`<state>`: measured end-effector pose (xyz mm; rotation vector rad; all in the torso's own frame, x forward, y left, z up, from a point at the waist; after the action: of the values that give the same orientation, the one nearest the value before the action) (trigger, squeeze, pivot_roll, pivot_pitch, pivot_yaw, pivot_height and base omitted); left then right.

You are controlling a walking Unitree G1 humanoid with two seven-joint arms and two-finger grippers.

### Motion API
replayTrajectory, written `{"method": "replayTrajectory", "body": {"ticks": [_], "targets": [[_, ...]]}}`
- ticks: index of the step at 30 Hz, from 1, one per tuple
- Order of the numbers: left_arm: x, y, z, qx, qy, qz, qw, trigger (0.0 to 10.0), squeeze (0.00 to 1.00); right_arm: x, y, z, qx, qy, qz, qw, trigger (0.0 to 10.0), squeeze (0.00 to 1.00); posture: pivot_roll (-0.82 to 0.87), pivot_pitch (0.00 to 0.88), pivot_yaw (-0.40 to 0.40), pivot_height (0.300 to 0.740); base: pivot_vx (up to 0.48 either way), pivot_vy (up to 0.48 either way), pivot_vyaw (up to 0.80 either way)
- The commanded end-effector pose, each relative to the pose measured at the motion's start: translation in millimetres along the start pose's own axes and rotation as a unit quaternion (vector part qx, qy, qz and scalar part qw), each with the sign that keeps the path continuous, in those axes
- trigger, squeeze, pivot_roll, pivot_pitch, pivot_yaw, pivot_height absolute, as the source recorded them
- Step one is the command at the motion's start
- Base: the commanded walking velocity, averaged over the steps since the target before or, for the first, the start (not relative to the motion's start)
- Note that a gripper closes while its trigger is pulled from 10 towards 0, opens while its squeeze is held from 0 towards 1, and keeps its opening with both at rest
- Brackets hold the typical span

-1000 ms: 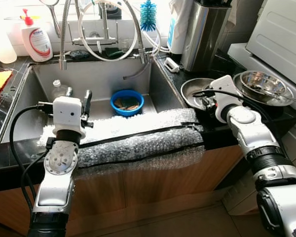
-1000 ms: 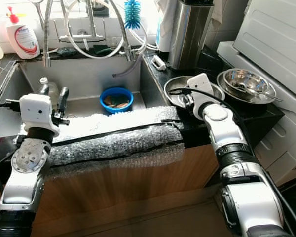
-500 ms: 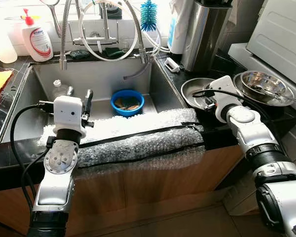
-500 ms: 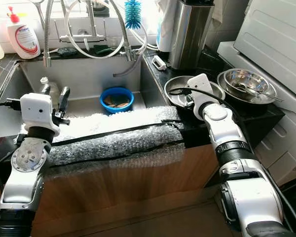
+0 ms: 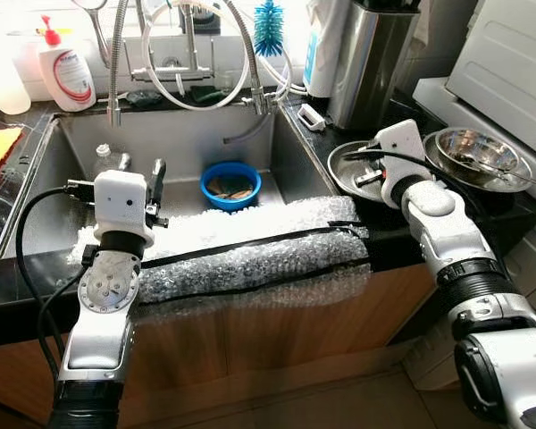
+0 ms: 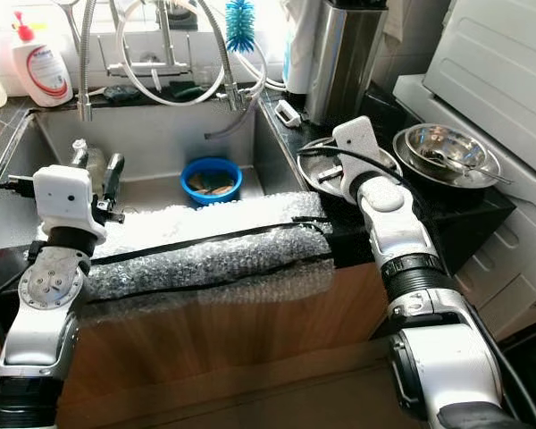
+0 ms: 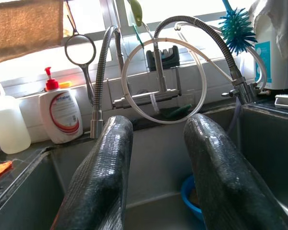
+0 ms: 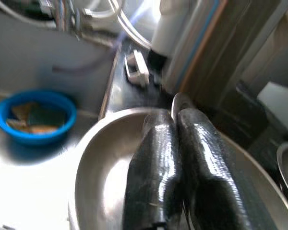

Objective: Kitchen organization

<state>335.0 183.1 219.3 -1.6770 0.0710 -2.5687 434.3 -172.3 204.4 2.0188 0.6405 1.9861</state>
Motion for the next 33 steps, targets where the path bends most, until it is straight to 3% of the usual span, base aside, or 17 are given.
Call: {"method": "replayTrajectory", "body": {"ticks": [1, 2, 3, 9, 12, 14, 16, 18, 26, 33], "targets": [[5.7, 0.5, 2.6, 0.003, 0.008, -0.009, 1.0, 10.0, 0.0, 10.7, 6.9, -2.8, -0.02, 0.023, 0.017, 0.999, 3.1, 0.0, 0.02, 0.0, -0.044, 0.74, 0.0, 0.0, 0.0], [6.1, 0.6, 2.4, 0.003, 0.009, -0.01, 1.0, 10.0, 0.0, 16.7, 8.6, -4.0, -0.025, 0.037, 0.018, 0.999, 3.1, 0.0, 0.02, 0.0, -0.045, 0.74, 0.0, 0.0, 0.0], [6.5, 0.6, 2.4, 0.005, 0.011, -0.014, 1.0, 10.0, 0.0, 23.9, 10.6, -5.1, -0.03, 0.053, 0.019, 0.998, 10.0, 0.0, 0.02, 0.0, -0.045, 0.74, 0.0, 0.0, 0.0], [9.9, 3.1, 4.4, 0.014, 0.021, -0.028, 0.999, 10.0, 0.0, 57.4, 15.2, -10.8, -0.043, 0.136, 0.025, 0.989, 10.0, 0.0, 0.02, 0.0, -0.052, 0.74, 0.0, 0.0, 0.0], [11.4, 3.4, 4.1, 0.018, 0.026, -0.03, 0.999, 10.0, 0.0, 65.8, 9.3, -10.3, -0.03, 0.159, 0.032, 0.986, 10.0, 0.0, 0.02, 0.0, -0.054, 0.74, 0.0, 0.0, 0.0], [12.3, 3.0, 3.7, 0.021, 0.028, -0.03, 0.999, 10.0, 0.0, 76.8, -11.3, -10.4, 0.024, 0.194, 0.056, 0.979, 10.0, 0.0, 0.03, 0.0, -0.059, 0.74, 0.0, 0.0, 0.0], [12.0, 2.8, 3.4, 0.021, 0.028, -0.029, 0.999, 10.0, 0.0, 80.0, -22.2, -10.6, 0.048, 0.204, 0.062, 0.976, 10.0, 0.0, 0.03, 0.0, -0.062, 0.74, 0.0, 0.0, 0.0], [10.9, 4.8, 2.7, 0.013, 0.026, -0.026, 0.999, 10.0, 0.0, 83.7, -53.4, -11.1, 0.117, 0.226, 0.092, 0.963, 10.0, 0.0, 0.04, 0.0, -0.066, 0.74, 0.0, 0.0, 0.0], [5.3, 19.5, -0.2, -0.022, 0.012, -0.033, 0.999, 10.0, 0.0, 72.7, -74.8, -2.5, 0.17, 0.21, 0.197, 0.942, 10.0, 0.0, 0.05, 0.0, -0.07, 0.74, 0.0, 0.0, 0.0], [3.5, 27.4, -1.6, -0.035, 0.007, -0.037, 0.999, 10.0, 0.0, 57.6, -89.0, 11.7, 0.182, 0.154, 0.228, 0.944, 10.0, 0.0, 0.08, 0.0, -0.084, 0.74, 0.0, 0.0, 0.0]]}}
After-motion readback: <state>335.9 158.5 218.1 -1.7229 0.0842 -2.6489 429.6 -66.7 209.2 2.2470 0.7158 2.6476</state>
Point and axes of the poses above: a point about 5 cm out from each wrist's last joint towards the gripper, its own z axis pointing out of the wrist towards the gripper, its own x axis along the axis of the wrist's last joint, y = z × x, the point moved 4 cm from there along z, pointing out of the wrist towards the gripper, and after that the axes turned 9 degrees about -z, right-handed, at the moved point
